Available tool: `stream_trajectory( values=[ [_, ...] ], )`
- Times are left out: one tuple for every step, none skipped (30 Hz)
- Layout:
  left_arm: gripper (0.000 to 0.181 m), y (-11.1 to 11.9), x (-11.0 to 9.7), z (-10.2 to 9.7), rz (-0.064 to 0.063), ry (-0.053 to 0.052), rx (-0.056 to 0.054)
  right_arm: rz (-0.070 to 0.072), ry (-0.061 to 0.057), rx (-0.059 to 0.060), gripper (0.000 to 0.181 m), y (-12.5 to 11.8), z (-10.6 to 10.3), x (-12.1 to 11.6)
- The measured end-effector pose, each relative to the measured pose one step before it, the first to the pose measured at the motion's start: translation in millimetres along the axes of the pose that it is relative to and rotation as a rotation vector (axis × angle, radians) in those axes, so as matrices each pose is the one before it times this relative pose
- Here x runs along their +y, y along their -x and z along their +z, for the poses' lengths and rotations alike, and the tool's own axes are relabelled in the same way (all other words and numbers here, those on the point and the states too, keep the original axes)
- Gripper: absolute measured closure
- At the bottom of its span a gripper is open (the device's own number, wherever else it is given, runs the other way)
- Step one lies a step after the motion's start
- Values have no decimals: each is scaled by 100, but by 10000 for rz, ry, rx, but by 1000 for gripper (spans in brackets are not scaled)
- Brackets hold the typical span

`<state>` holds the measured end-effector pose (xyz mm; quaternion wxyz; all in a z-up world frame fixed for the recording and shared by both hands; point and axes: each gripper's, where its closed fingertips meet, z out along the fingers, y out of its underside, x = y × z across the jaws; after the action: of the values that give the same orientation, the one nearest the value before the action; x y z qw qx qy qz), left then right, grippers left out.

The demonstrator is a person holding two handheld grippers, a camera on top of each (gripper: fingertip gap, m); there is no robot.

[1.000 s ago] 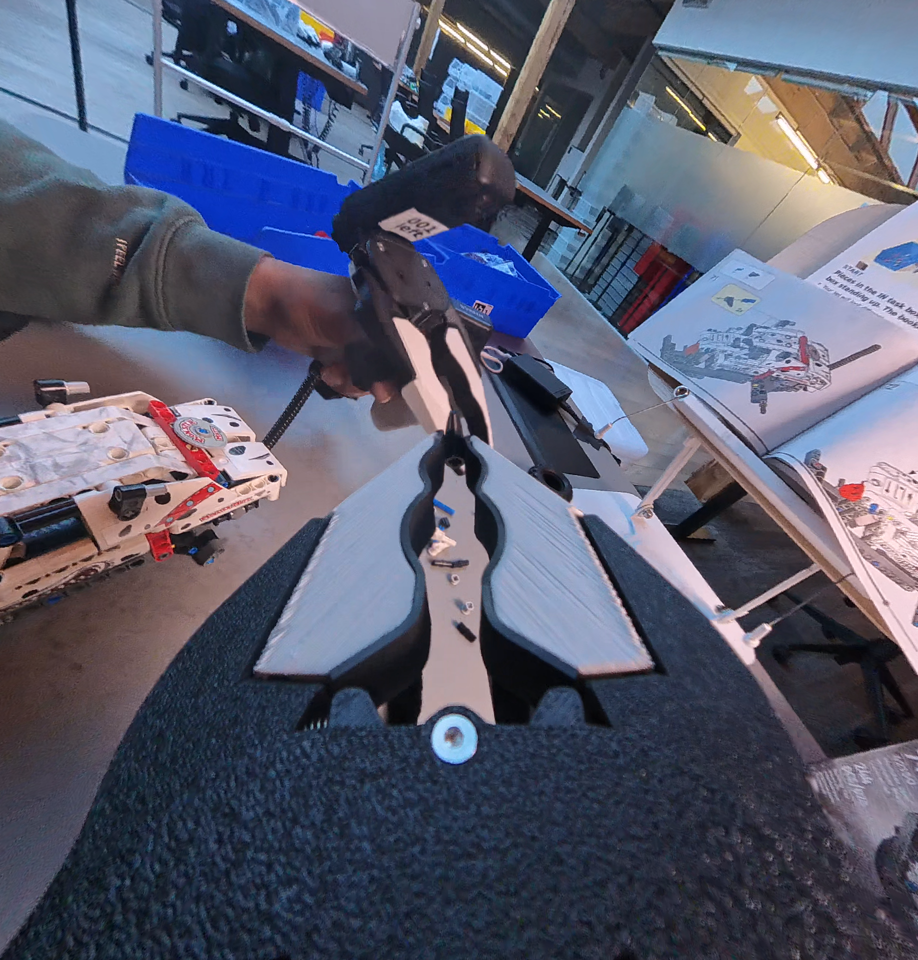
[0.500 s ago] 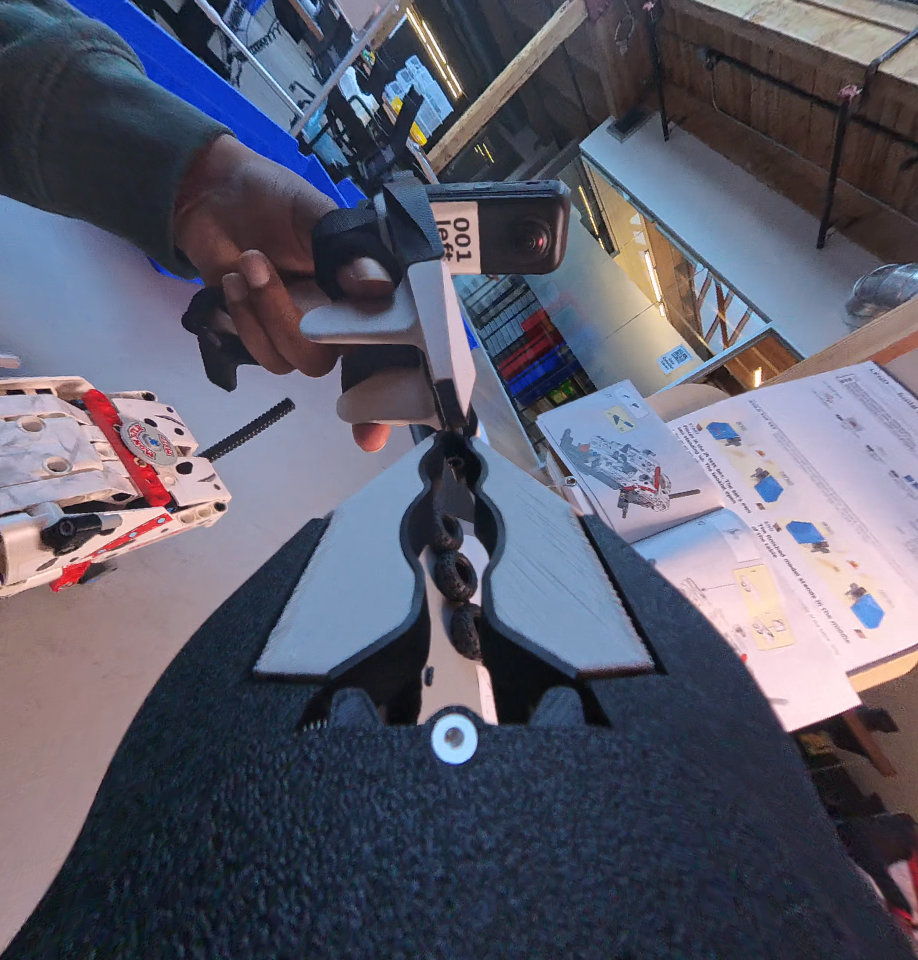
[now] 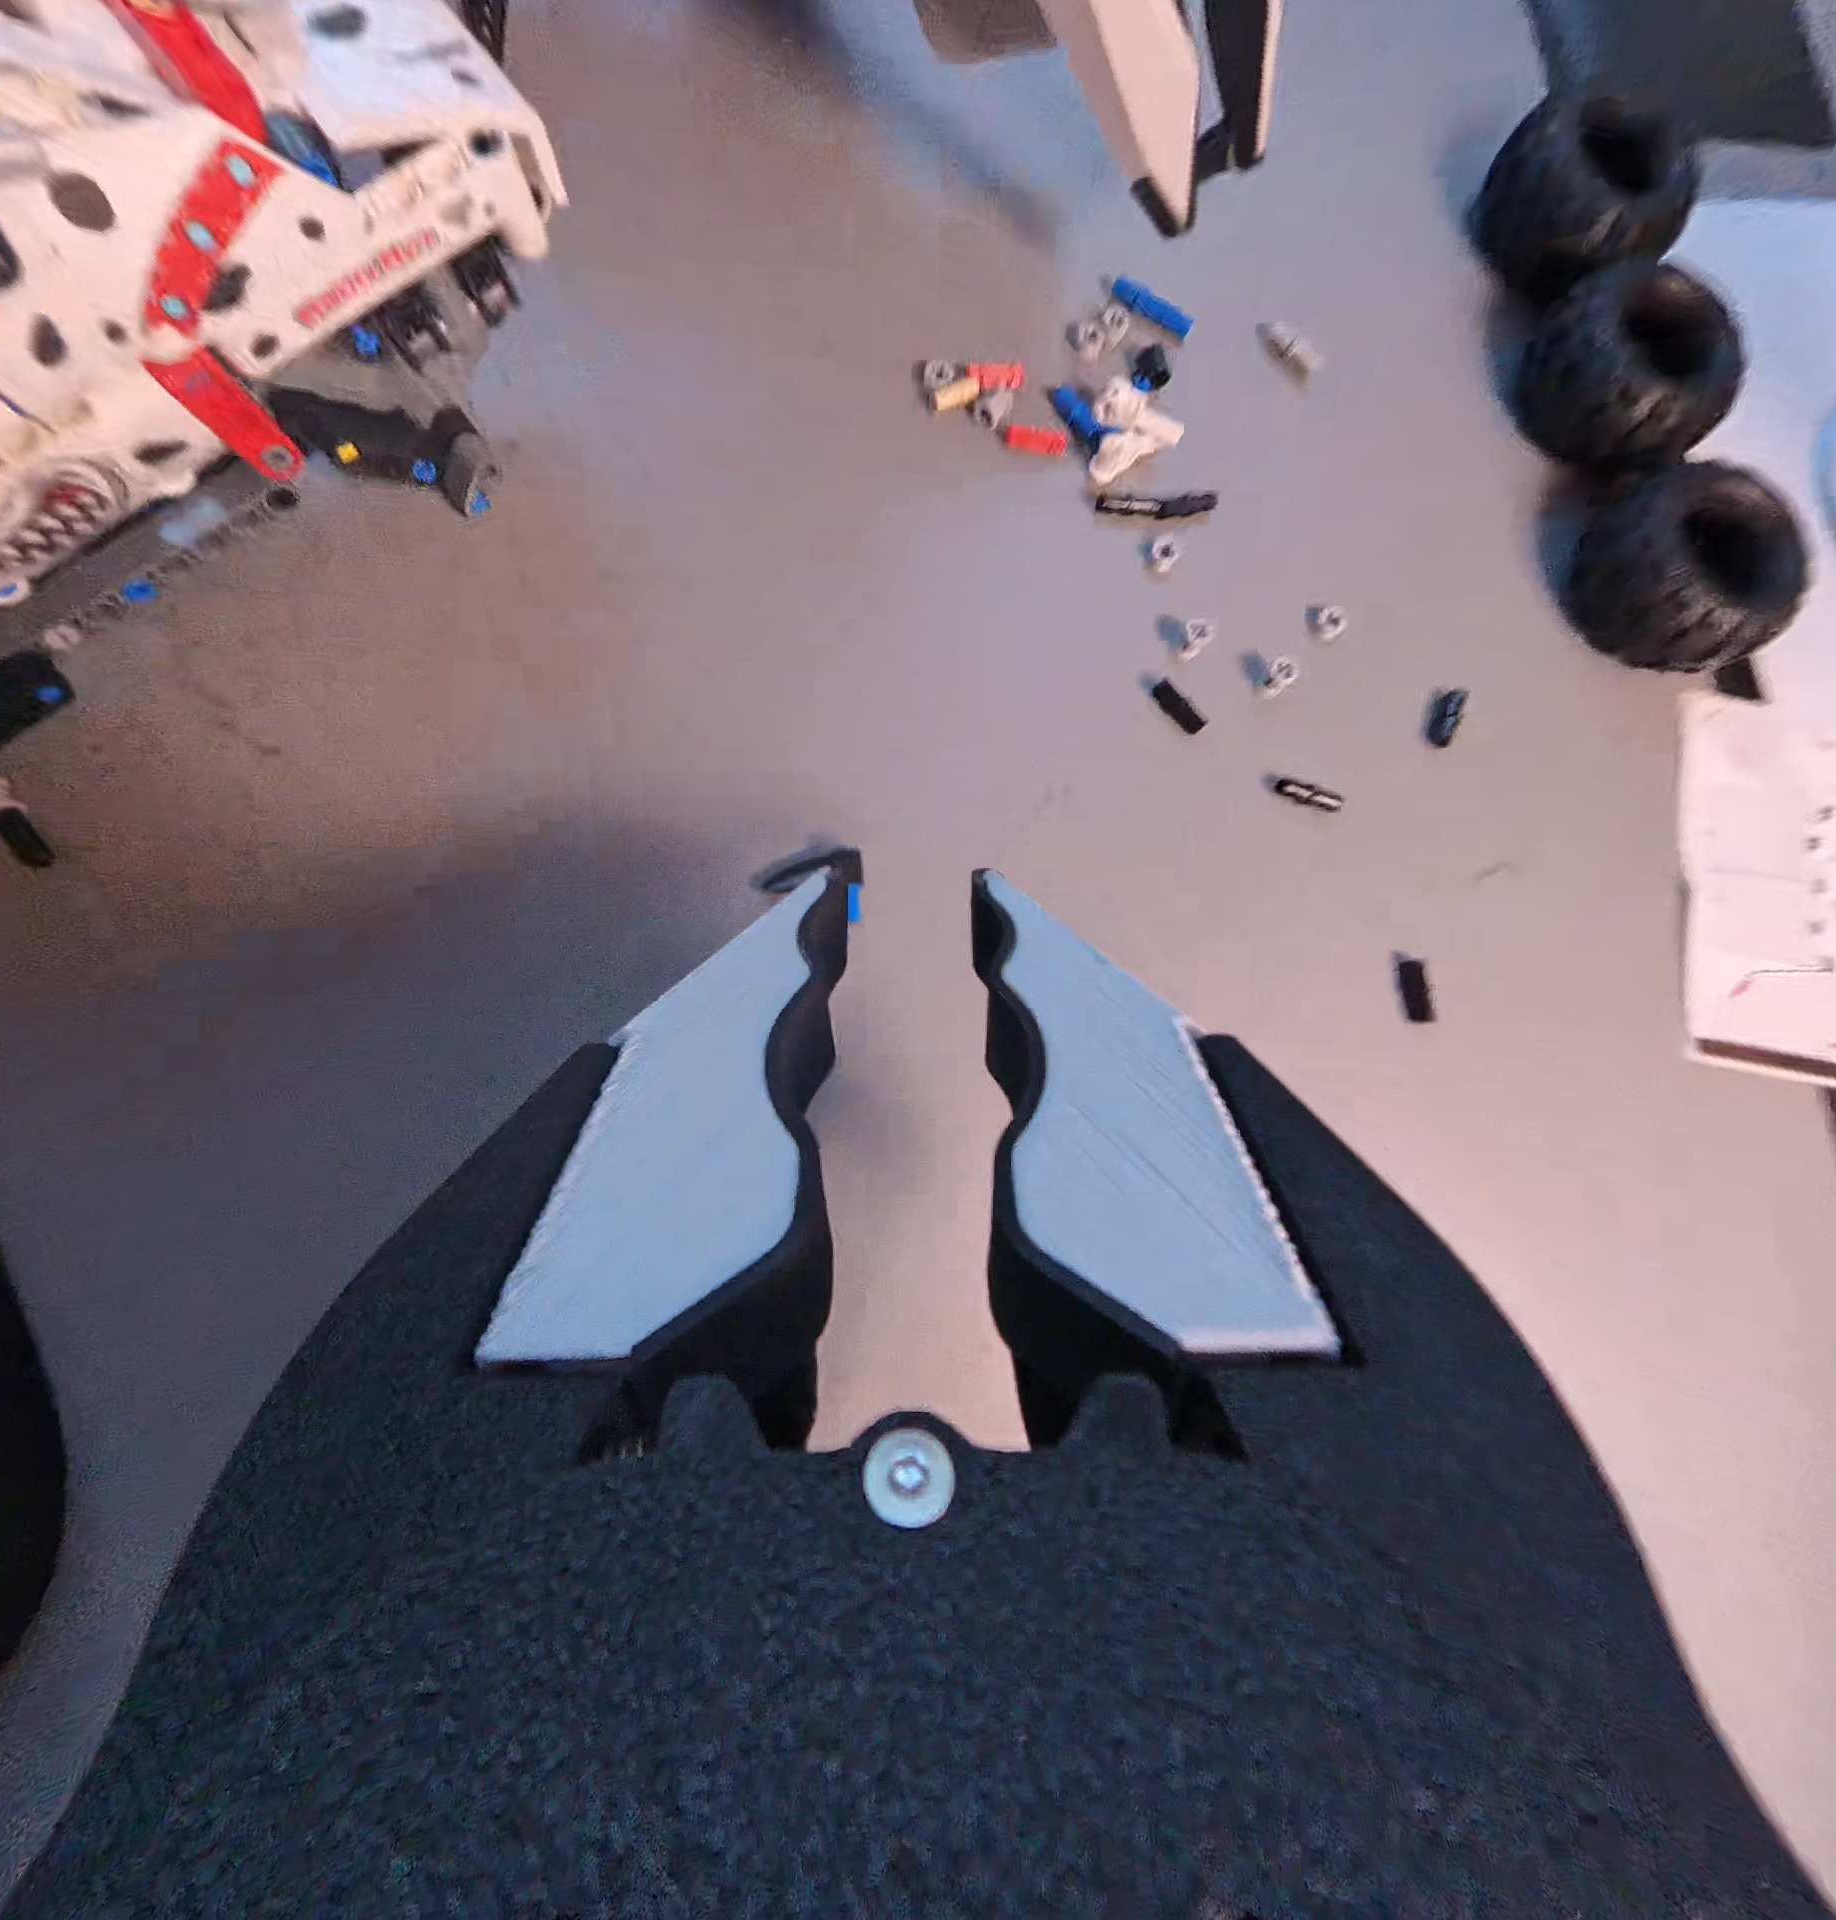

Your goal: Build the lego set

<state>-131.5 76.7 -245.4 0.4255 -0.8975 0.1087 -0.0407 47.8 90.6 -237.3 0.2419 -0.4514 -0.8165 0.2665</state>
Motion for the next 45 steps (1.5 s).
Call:
stream_trajectory(
  values=[
    [159, 58, 236, 444, 107, 105, -38, 170, 196, -324, 158, 377, 743, 679],
    [159, -26, 169, 318, 63, 71, 41, 142, 172, -322, 157, 429, 588, 499],
    [160, -35, 182, 246, 5, 76, 69, 59, 113, -216, 157, 289, 411, 319],
    [159, -19, 140, 147, -46, 16, 68, 15, 8, -95, 158, 133, 261, 111],
    [159, -119, 85, 97, -80, -38, 147, 11, -47, -82, 160, 115, 159, 1],
    [158, -121, 33, 34, -105, -68, 149, 4, -21, -83, 164, 116, 97, 44],
    [155, 11, -17, -22, -105, -55, 57, -19, -27, 16, 165, -36, 81, 29],
    [152, -6, -154, -106, -63, -100, 58, -20, -12, 77, 168, -135, 101, 44],
    [150, -63, -321, -171, -49, -176, 77, -11, -1, 21, 170, -46, 110, 55],
    [146, -152, -460, -230, -94, -249, 123, 8, -72, -98, 173, 158, 62, -86],
    [144, -280, -535, -261, -164, -271, 193, -45, -18, 14, 175, 20, 67, -33],
    [142, -377, -567, -284, -199, -266, 242, -90, -27, 90, 178, -83, 55, -60],
    [141, -485, -627, -295, -214, -287, 282, -83, -44, 29, 178, 2, 42, -86],
    [141, -631, -676, -321, -235, -298, 332, -99, -10, 51, 178, -30, 52, -66],
    [141, -868, -711, -325, -247, -282, 441, -126, -56, 108, 178, -107, -14, -175],
    [141, -1163, -692, -274, -271, -242, 571, -160, -212, 191, 178, -211, -156, -503],
    [142, -1446, -650, -190, -294, -209, 719, -201, -404, 332, 178, -391, -358, -964],
    [143, -1678, -601, -76, -341, -185, 852, -241, -534, 435, 179, -518, -516, -1356],
    [144, -1725, -523, 55, -392, -145, 891, -239, -559, 508, 179, -593, -552, -1597],
    [144, -1633, -406, 177, -393, -102, 843, -241, -529, 576, 179, -641, -499, -1699],
    [144, -1446, -336, 249, -314, -82, 734, -303, -443, 691, 178, -744, -394, -1645],
    [145, -1111, -197, 299, -191, -33, 525, -368, -307, 629, 178, -589, -267, -1412],
    [146, -710, -64, 289, -97, 31, 286, -379, -202, 542, 178, -420, -182, -1203],
    [147, -443, 42, 260, -20, 80, 131, -373, -184, 521, 178, -363, -118, -1078],
    [149, -285, 36, 188, 34, 46, 49, -354, -85, 279, 178, -2, -27, -835],
    [153, -84, -26, 110, 35, 1, -52, -333, -13, 231, 178, 62, 41, -648],
    [158, -61, 62, 35, 32, 56, -37, -277, -28, 261, 178, -20, 82, -522],
    [165, -212, 148, 15, 74, 109, 63, -168, 90, -18, 178, 308, 128, -244],
    [171, -185, 127, -12, 99, 98, 44, -114, 76, 135, 178, 22, 111, -166],
    [176, -87, 67, -33, 110, 58, -35, -109, 75, 130, 178, -38, 86, -55],
    [176, 26, 27, -56, 131, 61, -96, -82, 69, 65, 178, 0, 57, 4],
    [176, -81, -65, -107, 137, 18, -29, -66, -23, 78, 178, -17, 4, -121],
    [177, -98, -97, -125, 96, 6, -16, -20, -58, 89, 178, -68, -4, -193],
    [177, -61, -33, -98, 118, 58, -41, 3, 4, -2, 178, 10, -10, -116],
    [177, -42, -76, -121, 199, 17, -61, 89, 9, -26, 179, -33, -6, -92],
    [177, -39, -65, -109, 193, 1, -55, 298, -20, -75, 179, -54, -32, -120],
    [177, 72, 77, -33, 117, 19, -51, 368, 46, -220, 179, 78, -48, 41],
    [177, 408, -21, -88, -10, -109, -189, 266, 113, -202, 179, 18, -55, 208],
    [177, 1301, -379, -725, -97, -325, -619, 29, 305, -110, 181, -119, -122, 682],
    [177, 1640, -1020, -1834, -144, -642, -562, -203, 607, 230, 181, -770, -346, 1631],
    [178, 1278, -1383, -2014, -221, -765, -323, 274, 70, 20, 181, -685, -506, 1135],
    [178, 1065, -337, -1013, 308, -75, -558, 704, -216, -264, 181, -305, -406, 490],
    [177, 304, 673, 199, 415, 387, -293, 269, -78, -31, 181, -315, -24, 317],
    [177, -709, 697, 845, 68, 311, 334, -78, -13, 117, 181, -175, 427, 138],
    [177, -585, 543, 887, -22, 259, 282, -56, -109, 59, 181, 111, 687, -128]
  ],
)
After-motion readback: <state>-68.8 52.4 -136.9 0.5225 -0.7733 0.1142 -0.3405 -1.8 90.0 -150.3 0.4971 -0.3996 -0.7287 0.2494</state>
